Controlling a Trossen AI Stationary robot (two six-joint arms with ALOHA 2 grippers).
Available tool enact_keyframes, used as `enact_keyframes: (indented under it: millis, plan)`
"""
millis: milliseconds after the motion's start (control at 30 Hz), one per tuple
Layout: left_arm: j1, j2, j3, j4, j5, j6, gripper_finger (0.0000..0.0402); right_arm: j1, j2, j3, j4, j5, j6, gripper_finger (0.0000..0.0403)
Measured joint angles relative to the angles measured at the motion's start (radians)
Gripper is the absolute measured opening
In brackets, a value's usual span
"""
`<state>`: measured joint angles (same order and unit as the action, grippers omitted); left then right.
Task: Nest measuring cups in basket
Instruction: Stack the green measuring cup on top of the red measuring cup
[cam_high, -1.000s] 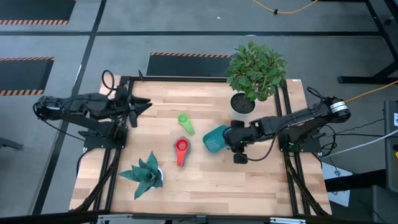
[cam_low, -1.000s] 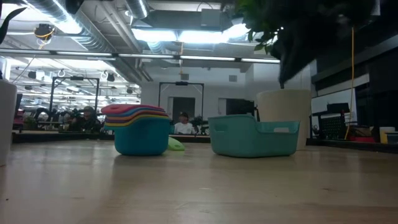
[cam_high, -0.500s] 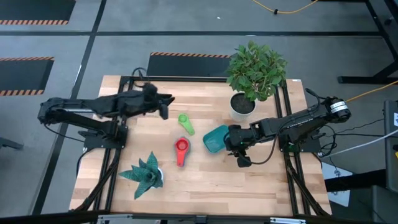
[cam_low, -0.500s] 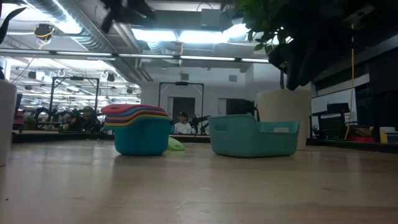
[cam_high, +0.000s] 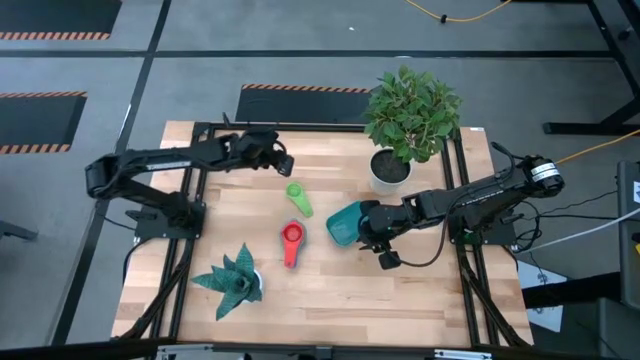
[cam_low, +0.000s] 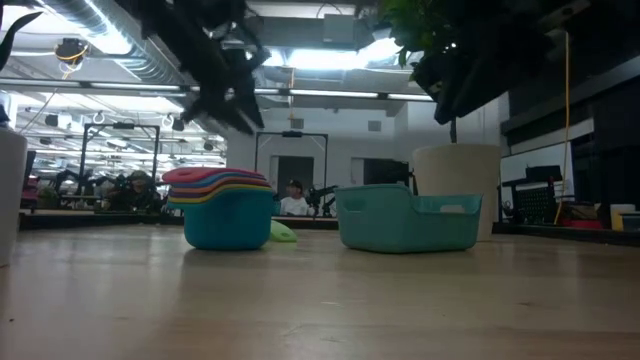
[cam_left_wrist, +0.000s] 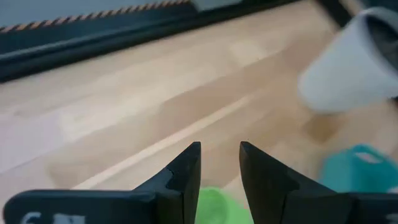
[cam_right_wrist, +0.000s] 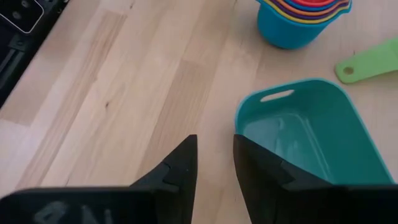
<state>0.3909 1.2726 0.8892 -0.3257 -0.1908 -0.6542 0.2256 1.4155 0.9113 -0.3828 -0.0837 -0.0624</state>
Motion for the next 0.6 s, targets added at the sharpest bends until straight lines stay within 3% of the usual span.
enact_keyframes:
  millis: [600]
  plan:
    - [0.031,0.318,0.0,-0.013,0.051,-0.032,0.0104,0.0,0.0,0.0,-0.001,0.0,0.001,0.0108]
